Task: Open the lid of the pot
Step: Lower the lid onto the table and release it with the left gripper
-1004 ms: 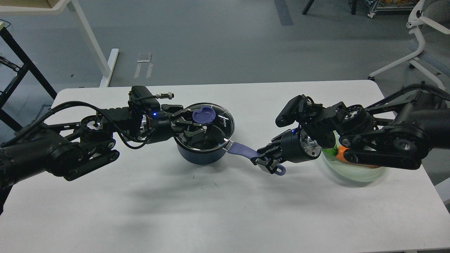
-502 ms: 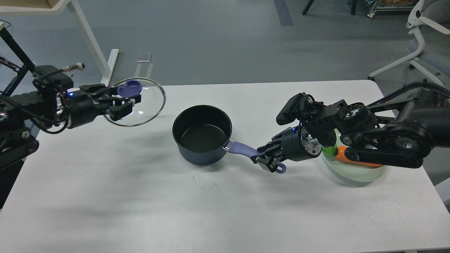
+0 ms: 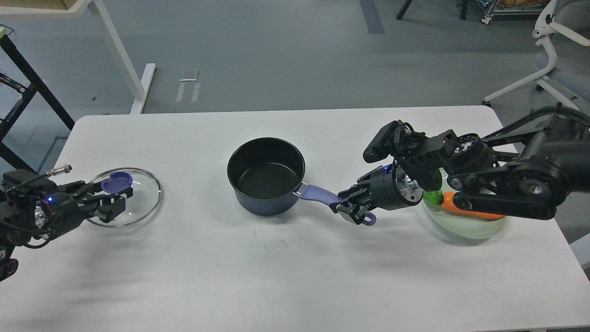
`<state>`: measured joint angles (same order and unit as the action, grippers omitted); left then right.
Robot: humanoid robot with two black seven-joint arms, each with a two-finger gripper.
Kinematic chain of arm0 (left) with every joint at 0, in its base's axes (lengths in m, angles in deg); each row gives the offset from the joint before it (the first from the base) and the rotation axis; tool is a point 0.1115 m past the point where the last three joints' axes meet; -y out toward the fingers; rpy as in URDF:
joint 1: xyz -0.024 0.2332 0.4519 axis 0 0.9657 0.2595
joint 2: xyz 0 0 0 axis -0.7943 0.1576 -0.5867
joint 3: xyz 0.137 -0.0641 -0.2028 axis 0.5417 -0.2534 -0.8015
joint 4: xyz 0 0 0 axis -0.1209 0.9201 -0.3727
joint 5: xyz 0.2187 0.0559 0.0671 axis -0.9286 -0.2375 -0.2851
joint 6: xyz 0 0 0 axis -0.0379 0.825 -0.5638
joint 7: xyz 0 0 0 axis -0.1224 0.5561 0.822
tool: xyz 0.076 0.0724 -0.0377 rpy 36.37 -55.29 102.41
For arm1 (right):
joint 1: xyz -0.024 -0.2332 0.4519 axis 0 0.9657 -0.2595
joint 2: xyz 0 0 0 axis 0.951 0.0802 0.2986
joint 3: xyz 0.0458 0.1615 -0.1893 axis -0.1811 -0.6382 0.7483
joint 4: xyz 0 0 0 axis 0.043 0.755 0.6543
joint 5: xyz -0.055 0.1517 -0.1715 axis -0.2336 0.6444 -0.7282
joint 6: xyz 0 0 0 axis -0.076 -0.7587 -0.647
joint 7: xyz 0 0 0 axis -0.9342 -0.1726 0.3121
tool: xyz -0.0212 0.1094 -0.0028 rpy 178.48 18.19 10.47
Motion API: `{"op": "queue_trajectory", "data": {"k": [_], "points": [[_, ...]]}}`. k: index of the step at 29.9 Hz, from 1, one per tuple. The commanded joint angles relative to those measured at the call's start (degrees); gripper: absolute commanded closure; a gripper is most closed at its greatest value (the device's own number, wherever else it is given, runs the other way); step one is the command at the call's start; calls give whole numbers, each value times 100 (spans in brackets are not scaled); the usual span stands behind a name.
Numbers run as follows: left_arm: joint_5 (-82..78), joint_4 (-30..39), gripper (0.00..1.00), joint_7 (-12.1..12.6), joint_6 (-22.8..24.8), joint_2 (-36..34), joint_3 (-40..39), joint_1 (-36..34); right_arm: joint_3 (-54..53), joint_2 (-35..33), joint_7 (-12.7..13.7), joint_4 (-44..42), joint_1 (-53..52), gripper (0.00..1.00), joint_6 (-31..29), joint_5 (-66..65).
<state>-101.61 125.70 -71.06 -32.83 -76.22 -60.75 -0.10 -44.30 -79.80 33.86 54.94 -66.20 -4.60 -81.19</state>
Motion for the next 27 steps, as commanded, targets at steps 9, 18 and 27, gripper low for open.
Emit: {"op": "queue_trajectory", "data": {"k": [9,18,27], "points": [[267,-8,12,8,17,26,6,-11,-13,-1,1,-7,-8,67,8,-3],[416,53,2,-9,35,8,-73,-72,-13,26,1,-16,1,61,8,-3],[3428,53,1,17,473,-27,-91,-977,-276,-88,-8,-34,27,11,25,373]]}}
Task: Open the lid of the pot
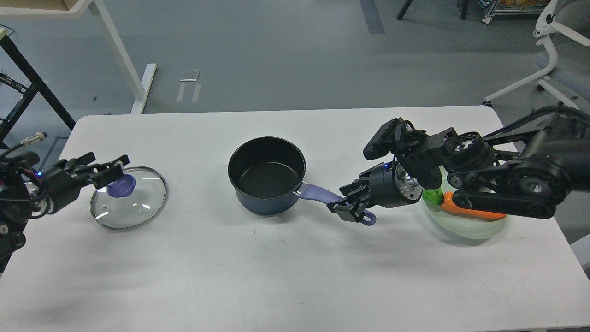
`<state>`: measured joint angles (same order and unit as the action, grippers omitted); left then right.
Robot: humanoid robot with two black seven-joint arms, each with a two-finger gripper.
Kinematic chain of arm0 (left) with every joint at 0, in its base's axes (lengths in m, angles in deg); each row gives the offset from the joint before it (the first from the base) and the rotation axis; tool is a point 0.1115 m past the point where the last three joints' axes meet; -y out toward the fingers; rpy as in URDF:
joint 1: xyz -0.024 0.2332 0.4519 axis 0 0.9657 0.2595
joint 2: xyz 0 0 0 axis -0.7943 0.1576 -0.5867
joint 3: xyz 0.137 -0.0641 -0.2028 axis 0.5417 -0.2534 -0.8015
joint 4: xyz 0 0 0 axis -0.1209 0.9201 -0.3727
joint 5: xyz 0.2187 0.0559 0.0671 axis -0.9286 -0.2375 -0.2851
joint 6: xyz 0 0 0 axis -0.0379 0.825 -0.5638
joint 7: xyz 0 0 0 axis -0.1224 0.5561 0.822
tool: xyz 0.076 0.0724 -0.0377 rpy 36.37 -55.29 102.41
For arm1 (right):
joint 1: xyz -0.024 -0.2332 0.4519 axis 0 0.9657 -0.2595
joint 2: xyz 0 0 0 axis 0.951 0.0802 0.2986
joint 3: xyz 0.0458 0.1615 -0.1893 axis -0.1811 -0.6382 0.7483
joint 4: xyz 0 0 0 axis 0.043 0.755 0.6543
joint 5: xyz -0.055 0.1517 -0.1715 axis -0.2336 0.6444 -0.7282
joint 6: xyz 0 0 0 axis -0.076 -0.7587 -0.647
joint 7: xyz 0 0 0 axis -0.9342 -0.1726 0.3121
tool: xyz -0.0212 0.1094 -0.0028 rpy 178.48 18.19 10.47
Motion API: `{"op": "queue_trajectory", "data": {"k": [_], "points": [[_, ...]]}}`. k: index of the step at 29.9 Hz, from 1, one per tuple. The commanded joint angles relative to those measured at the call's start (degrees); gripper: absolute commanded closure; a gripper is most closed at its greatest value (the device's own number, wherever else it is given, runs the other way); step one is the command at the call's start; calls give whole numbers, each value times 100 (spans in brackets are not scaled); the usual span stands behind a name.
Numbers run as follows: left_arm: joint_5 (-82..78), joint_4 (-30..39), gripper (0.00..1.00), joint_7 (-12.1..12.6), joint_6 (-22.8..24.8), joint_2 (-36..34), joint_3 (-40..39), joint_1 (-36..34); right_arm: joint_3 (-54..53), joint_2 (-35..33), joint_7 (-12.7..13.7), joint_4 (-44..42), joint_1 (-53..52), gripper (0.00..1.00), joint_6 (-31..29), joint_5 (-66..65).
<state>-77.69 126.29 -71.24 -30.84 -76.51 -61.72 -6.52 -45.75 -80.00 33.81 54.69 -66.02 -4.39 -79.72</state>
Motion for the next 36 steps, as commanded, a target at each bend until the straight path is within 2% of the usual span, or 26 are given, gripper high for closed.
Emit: {"op": "queue_trajectory", "data": {"k": [1,4,9,13,16,19,23,28,32,34,36], "points": [[1440,-6,1,44,423,2,-3,-440,-219,-147,-3,-17,18,8,-4,305],[2452,-6,1,140,688,11,15,-756,-526,-419,-12,-26,35,4,5,385],[3551,-41,1,185,758,63,-55,-1038,-1219,-884,-38,-95,140,2,57,1068],[4939,-41,1,193,802,274,-327,-1082,-2291,-1219,-38,-262,684,2,92,1975],[5784,-76,1,185,1118,476,-573,-1074,-3292,-1342,-38,-464,1325,2,303,2204],[6216,-164,1,193,1505,774,-732,-1038,-4338,-1317,-47,-876,1976,2,549,2310],[6637,-436,1,202,1664,1328,-1135,-1065,-5517,-1115,-47,-1492,2539,0,629,3063],[7034,-560,1,386,1690,1768,-1865,-1056,-6186,-859,-47,-1923,2742,0,629,4417],[7341,-568,1,404,1874,2067,-2217,-995,-6406,-816,-65,-2283,2786,0,629,5559],[7552,-568,1,387,1945,2094,-2261,-933,-6459,-667,-187,-2459,2830,0,559,6218],[7850,-568,1,387,2085,2120,-2270,-837,-6512,-447,-476,-2530,2979,0,576,6947]]}}
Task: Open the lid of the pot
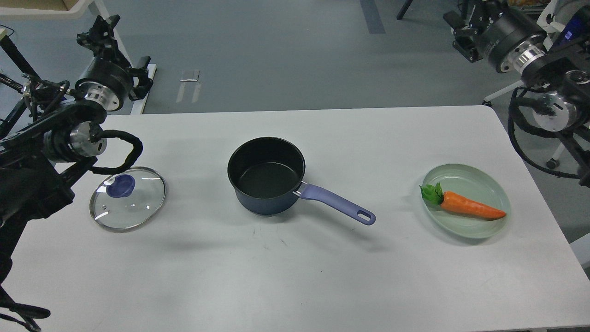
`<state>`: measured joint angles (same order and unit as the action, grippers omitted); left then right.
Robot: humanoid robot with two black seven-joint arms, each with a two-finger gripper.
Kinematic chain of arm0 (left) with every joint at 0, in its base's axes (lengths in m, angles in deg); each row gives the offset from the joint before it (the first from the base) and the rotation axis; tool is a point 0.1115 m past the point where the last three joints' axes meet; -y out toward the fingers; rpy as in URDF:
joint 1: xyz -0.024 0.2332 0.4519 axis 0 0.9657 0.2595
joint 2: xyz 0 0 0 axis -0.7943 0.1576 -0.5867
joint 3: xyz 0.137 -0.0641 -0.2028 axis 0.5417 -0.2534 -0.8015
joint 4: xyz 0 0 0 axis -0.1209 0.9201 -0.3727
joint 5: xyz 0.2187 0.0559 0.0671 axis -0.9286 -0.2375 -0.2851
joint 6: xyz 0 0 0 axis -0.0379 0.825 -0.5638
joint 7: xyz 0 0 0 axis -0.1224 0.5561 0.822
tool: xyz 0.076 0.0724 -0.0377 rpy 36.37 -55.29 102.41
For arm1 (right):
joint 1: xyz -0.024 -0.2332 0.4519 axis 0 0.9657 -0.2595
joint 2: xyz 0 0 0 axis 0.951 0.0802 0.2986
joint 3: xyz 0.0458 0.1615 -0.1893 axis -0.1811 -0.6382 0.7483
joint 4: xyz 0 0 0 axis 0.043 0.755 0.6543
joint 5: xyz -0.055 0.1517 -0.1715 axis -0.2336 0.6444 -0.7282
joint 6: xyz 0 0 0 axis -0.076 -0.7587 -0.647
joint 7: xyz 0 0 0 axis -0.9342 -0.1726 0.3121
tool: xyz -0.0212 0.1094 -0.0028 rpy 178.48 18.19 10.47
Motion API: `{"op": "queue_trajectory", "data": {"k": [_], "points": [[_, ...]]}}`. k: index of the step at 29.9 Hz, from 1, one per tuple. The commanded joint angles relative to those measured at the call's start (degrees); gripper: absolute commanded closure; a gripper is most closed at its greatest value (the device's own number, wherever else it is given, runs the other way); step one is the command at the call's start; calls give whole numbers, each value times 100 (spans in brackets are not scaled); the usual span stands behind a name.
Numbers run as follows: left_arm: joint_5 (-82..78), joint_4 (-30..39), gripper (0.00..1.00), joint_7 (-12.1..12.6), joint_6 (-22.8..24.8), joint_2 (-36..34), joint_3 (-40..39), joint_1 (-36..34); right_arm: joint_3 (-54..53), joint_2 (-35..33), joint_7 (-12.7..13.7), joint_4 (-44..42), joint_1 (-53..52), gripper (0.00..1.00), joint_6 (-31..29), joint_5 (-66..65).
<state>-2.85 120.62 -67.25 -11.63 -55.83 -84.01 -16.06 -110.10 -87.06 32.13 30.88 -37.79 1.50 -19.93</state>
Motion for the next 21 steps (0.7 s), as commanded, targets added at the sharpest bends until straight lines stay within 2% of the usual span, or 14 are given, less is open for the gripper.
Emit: {"op": "queue_trajectory", "data": {"k": [1,4,10,14,21], "points": [[498,-2,1,-12,260,61,-42,152,-113,381,-449,-219,235,0,-13,1311],[648,-11,1,-21,446,157,-77,275,-271,768,-608,-605,394,0,-13,1954],[640,-20,1,-3,533,325,-499,522,-1070,1313,-573,-887,1096,0,-101,2281],[640,-20,0,-3,692,316,-499,645,-1264,1411,-556,-896,1343,0,-171,2290],[631,-20,1,-56,595,307,-499,654,-1299,1384,-617,-738,1563,0,-207,2290]]}}
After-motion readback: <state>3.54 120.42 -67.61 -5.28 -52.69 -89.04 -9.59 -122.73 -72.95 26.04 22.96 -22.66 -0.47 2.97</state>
